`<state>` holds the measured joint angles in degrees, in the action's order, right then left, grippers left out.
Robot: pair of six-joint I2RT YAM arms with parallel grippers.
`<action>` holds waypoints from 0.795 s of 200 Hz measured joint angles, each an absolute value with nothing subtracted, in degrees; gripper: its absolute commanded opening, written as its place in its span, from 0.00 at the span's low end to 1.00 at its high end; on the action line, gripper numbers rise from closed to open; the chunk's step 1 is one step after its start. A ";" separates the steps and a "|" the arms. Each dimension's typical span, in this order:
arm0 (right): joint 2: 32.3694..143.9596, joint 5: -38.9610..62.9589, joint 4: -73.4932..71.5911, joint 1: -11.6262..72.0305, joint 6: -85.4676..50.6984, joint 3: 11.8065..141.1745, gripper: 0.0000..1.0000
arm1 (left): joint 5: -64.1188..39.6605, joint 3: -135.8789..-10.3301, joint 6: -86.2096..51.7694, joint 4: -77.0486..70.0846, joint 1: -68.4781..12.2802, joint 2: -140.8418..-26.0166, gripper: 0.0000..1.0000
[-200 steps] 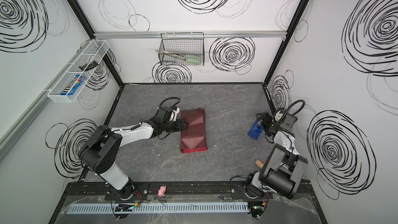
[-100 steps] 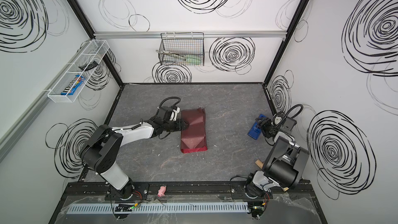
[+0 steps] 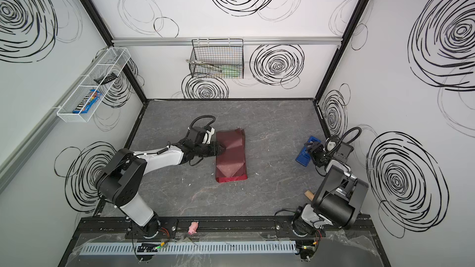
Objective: Wrap a gift box in wrapping paper
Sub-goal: Tear off the tape with the cutter.
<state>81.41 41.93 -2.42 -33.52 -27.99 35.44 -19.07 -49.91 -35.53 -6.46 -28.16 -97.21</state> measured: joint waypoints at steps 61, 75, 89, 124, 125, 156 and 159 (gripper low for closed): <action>80.73 41.98 -2.24 -34.15 -27.81 35.18 0.58 | -19.09 -49.89 -35.53 -6.48 -28.16 -97.21 0.64; 81.03 42.26 -2.37 -34.15 -27.83 35.16 0.57 | -19.11 -49.89 -35.53 -6.46 -28.14 -97.21 0.64; 81.71 42.85 -2.59 -34.17 -27.88 35.03 0.57 | -19.14 -49.89 -35.53 -6.46 -28.12 -97.21 0.64; 83.22 44.23 -4.54 -34.22 -28.27 34.96 0.53 | -19.14 -49.84 -35.53 -6.50 -28.12 -97.21 0.64; 83.24 44.25 -4.58 -34.22 -28.29 34.96 0.53 | -19.14 -49.84 -35.53 -6.50 -28.12 -97.21 0.64; 85.25 45.34 -6.92 -34.20 -29.06 34.96 0.48 | -19.16 -49.82 -35.53 -6.57 -28.12 -97.21 0.65; 85.49 45.50 -7.18 -34.20 -29.19 34.96 0.47 | -19.16 -49.82 -35.53 -6.57 -28.12 -97.21 0.65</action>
<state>85.49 45.50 -7.18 -34.20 -29.19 34.96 -19.16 -49.82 -35.53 -6.57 -28.12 -97.21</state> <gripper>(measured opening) 0.491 0.645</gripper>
